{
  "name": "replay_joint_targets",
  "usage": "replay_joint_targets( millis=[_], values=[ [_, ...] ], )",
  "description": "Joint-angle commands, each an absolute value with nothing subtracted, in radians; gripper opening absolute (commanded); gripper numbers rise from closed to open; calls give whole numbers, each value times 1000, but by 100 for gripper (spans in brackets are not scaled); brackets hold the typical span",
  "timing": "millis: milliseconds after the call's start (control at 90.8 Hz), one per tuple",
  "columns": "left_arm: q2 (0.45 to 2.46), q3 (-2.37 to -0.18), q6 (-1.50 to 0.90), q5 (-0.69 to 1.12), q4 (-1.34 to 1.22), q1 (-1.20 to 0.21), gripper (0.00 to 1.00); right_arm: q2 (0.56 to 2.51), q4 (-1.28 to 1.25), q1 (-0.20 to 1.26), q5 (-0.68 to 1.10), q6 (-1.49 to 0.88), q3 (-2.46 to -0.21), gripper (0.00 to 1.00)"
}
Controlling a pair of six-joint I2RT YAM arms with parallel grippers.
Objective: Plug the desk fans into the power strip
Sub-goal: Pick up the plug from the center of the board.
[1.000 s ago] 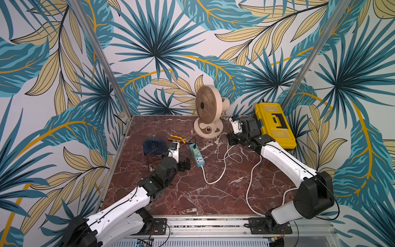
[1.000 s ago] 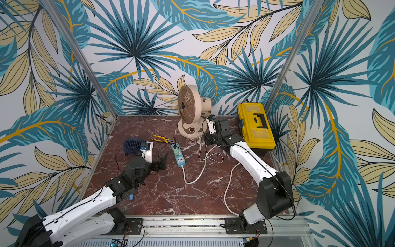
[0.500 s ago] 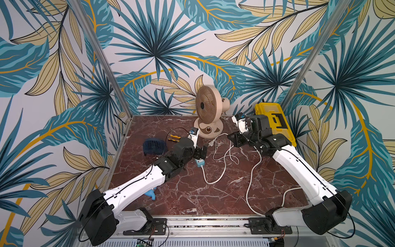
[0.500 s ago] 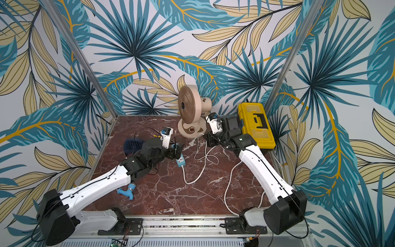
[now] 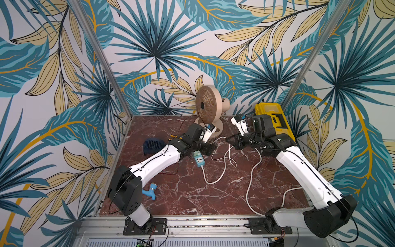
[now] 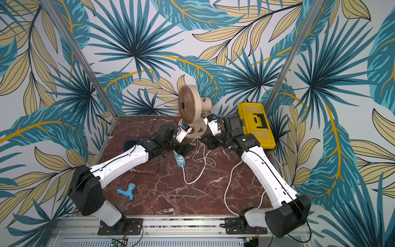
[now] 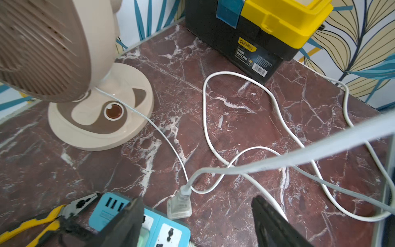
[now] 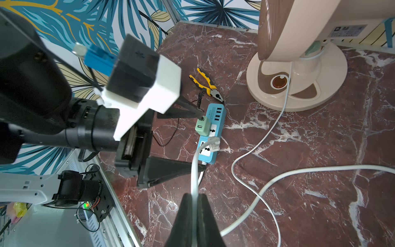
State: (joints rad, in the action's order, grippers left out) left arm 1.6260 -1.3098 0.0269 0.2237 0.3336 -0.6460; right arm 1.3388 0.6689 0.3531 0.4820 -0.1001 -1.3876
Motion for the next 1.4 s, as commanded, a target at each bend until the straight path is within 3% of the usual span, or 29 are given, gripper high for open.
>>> replay_joint_targets(
  millis=[0,165,430,815,991,1069,1157,1388],
  values=[
    [1640,-1361,64,306,347,-639,77,1340,695,352,524,-90,-1415,0],
    [1682,-1399,67,279,335,-640,72,1353,689,352,555,-98,-1419,0],
    [1732,-1467,93,293,335,-638,56,1372,697,352,572,-100,-1422,0],
    [1731,-1496,94,330,377,-639,0,1413,706,352,502,-79,-1420,0],
    [1729,-1528,94,315,439,-640,0,1432,716,352,383,-55,-1417,14],
    [1733,-1565,84,283,498,-639,0,1439,722,351,285,-48,-1416,30],
    [1740,-1610,47,239,551,-640,0,1448,724,351,193,-52,-1419,41],
    [1761,-1710,-175,145,627,-640,0,1347,621,350,240,-105,-1349,57]
  ],
)
